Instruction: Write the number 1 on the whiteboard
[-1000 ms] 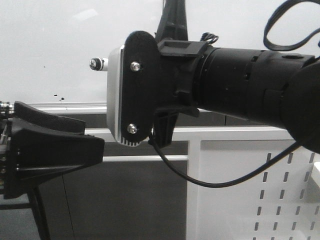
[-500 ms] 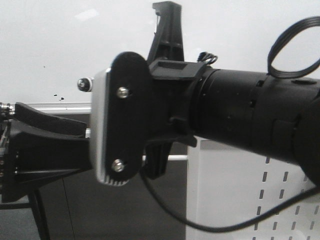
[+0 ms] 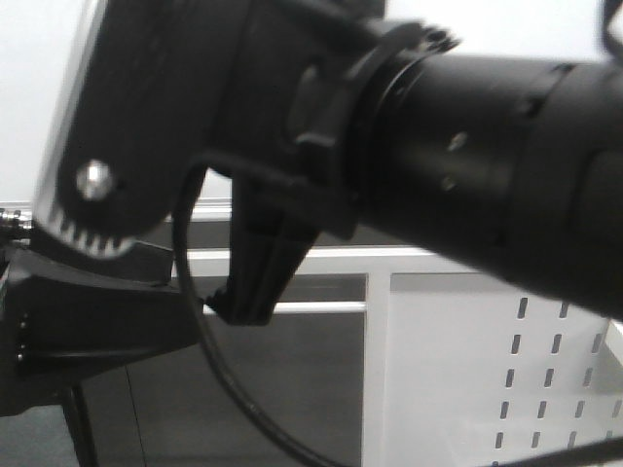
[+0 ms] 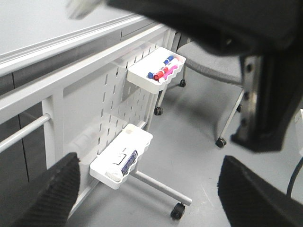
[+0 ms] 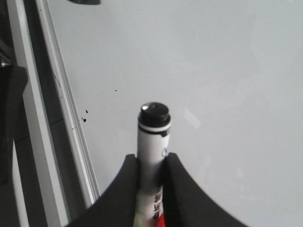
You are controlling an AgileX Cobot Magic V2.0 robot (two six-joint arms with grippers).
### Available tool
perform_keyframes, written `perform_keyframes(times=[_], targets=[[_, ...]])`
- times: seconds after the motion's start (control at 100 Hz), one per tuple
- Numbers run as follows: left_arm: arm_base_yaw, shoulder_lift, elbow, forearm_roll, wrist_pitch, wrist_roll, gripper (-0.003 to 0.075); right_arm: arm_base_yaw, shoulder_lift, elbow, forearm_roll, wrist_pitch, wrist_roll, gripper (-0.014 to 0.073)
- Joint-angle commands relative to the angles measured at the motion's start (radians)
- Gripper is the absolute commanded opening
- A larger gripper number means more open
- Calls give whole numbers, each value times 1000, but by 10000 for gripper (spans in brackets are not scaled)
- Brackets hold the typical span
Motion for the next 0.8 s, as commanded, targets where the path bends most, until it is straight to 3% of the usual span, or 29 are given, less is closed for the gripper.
perform_keyframes(times=[0.0, 0.33, 0.49, 0.79], targets=[[2, -31, -9, -12, -194, -2, 545, 29, -84, 7, 64, -180, -3, -70], [2, -31, -9, -12, -194, -2, 545, 188, -272, 18, 327, 4, 135, -70], [2, -31, -9, -12, -194, -2, 545, 192, -351, 18, 390, 136, 239, -70], [2, -31, -9, -20, -194, 53, 508, 192, -400, 18, 497, 306, 277, -70]])
